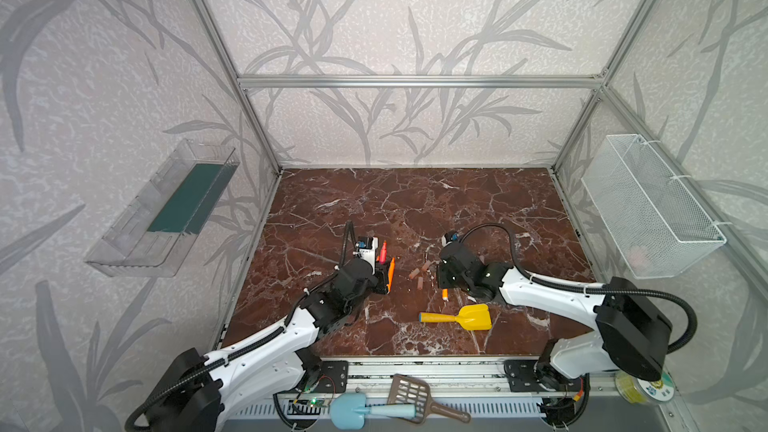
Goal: Insert the pens into the pen caps
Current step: 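Move the right gripper over the loose pink caps and grasp one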
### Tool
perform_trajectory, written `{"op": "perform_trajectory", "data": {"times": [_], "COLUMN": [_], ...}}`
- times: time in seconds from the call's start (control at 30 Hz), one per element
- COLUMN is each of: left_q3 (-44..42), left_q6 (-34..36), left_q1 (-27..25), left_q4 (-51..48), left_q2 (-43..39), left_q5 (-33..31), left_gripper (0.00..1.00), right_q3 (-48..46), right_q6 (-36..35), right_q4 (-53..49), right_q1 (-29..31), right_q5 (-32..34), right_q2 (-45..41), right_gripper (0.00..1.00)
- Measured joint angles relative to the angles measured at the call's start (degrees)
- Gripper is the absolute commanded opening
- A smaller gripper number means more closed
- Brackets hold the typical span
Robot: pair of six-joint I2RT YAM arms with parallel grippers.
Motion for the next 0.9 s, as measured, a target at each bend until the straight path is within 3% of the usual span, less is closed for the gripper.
{"op": "perform_trajectory", "data": {"times": [0.47,0.9], "left_q3": [-0.5,-0.74], "left_q6": [-0.02,0.0], "left_q1": [0.0,0.0], "left_q4": [-0.28,-0.24], "left_q2": [-0.79,-0.76], "left_q5": [-0.28,-0.37], "left_gripper": [0.0,0.0], "right_q3": [5.11,8.81], "right_q6": [-0.33,0.7], "right_q4": [-0.76,-1.99], "right_q1": [0.0,0.0], "right_q5": [1.66,5.66], "right_q2": [11.43,17.05], "right_gripper": [0.21,0.28]}}
